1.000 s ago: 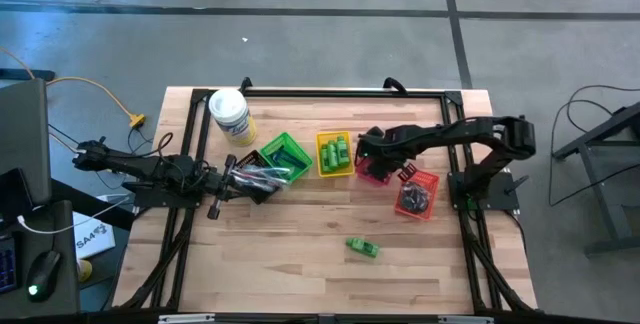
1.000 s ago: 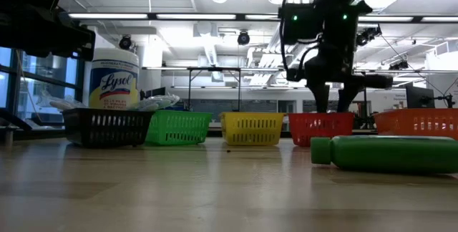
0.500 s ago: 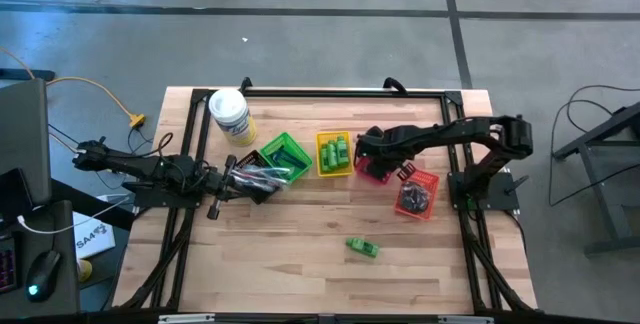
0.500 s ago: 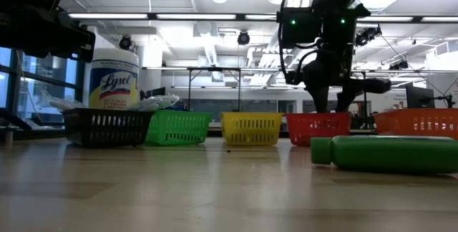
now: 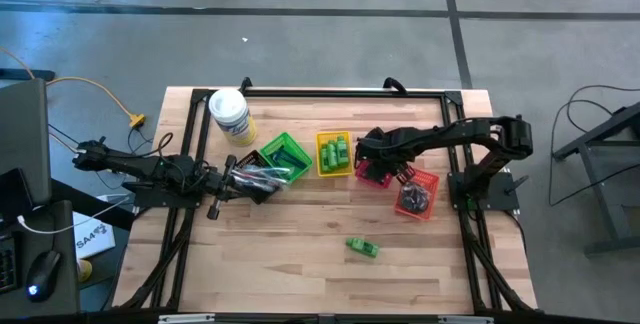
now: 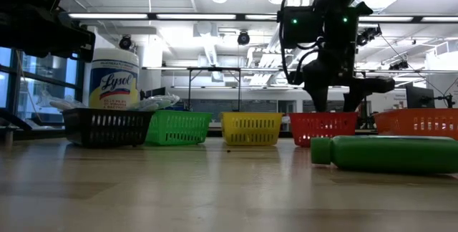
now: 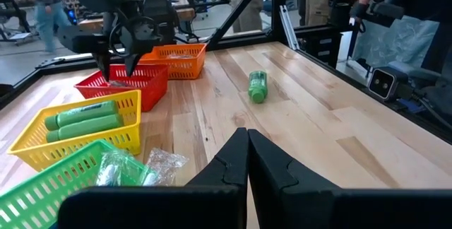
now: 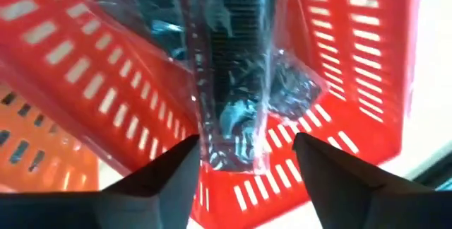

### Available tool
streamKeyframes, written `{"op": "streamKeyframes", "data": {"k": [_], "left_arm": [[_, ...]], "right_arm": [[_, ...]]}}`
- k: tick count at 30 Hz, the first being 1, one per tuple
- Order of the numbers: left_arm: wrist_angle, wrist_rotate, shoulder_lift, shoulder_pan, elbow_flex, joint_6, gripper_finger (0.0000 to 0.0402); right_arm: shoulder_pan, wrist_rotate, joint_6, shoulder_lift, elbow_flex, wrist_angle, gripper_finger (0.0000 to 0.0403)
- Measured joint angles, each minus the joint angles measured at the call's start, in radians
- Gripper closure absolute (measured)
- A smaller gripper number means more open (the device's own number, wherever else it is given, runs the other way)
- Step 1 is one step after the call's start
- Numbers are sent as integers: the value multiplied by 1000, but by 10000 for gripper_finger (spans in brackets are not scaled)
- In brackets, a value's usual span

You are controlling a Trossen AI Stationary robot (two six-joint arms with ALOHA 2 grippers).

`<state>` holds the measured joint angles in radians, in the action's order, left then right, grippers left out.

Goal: Pick & Place Travel size toiletries
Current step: Put the green bottle shampoo into the yellow bin

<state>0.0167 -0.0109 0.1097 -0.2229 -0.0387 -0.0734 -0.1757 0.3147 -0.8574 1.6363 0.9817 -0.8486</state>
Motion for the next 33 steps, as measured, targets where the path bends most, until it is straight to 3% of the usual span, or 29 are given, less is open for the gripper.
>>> {"op": "streamKeyframes", "data": {"k": [5, 10, 12, 15, 19, 26, 30, 33], "left_arm": [[-4, -3, 0, 0, 0, 0, 402], [-4, -3, 0, 0, 1, 1, 402], [-2, -3, 0, 0, 1, 1, 402], [-1, -3, 0, 0, 1, 1, 402], [-7, -3, 0, 0, 1, 1, 402], [-14, -32, 0, 0, 2, -5, 402], [-16, -58, 0, 0, 2, -5, 402], [-13, -58, 0, 0, 1, 15, 402]], "right_arm": [[11, 41, 49, -5, 36, -5, 156], [15, 77, 153, -84, 107, 36, 162], [-17, -13, 210, -157, 109, 113, 173], [-67, -248, 312, -286, 103, 238, 202], [-91, -515, 476, -464, 43, 421, 265], [29, -509, 719, -712, -61, 556, 387], [65, -521, 812, -788, -141, 570, 392], [96, -570, 878, -808, -226, 703, 389]]}}
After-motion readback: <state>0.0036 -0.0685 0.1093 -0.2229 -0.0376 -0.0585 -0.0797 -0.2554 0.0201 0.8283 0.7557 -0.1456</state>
